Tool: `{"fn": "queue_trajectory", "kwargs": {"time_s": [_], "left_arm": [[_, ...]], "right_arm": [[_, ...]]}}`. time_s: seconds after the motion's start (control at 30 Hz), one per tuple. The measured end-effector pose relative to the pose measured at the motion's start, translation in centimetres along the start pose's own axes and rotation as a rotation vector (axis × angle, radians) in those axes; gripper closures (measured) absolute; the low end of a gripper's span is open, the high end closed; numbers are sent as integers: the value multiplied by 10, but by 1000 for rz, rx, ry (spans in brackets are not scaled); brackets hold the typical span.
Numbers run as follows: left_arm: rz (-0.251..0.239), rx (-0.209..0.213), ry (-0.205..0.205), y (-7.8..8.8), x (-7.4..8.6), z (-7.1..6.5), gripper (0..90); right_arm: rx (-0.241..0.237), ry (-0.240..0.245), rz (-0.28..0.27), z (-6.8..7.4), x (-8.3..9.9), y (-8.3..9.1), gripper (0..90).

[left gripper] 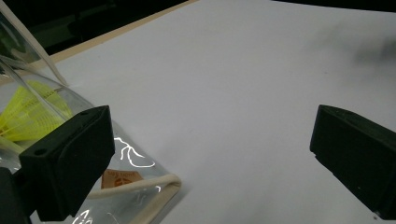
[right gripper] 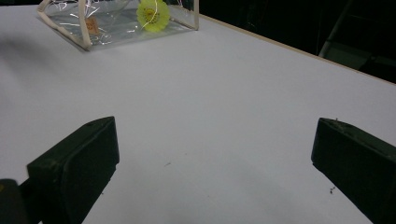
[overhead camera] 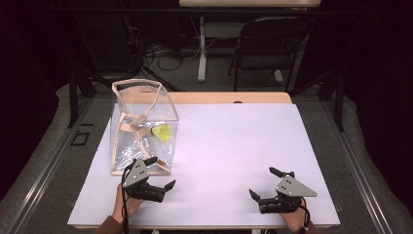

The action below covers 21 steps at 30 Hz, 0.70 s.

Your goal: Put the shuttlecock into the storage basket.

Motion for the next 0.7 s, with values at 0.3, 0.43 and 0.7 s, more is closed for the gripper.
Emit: {"fn": "queue_trajectory", "kwargs": {"time_s": [0.3, 0.43, 0.7], "left_arm": [[-5, 3, 1, 1, 16, -5, 0], [9, 15, 3, -1, 21, -6, 0], [19, 18, -3, -5, 22, -6, 0]], "right_arm": [[-1, -1, -3, 0, 0, 0, 4], [-2, 0, -3, 0, 0, 0, 4], [-5, 2, -2, 0, 0, 0, 4]]}}
Point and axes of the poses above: each handheld gripper's, and its own axes: y roughly backward along the jaws, x roughly out of its underside, z roughly to its left, the point moved 4 cm from there along -y, roughly forward along the jaws, and after that the axes turned 7 degrees about y, right-handed, at the moved point
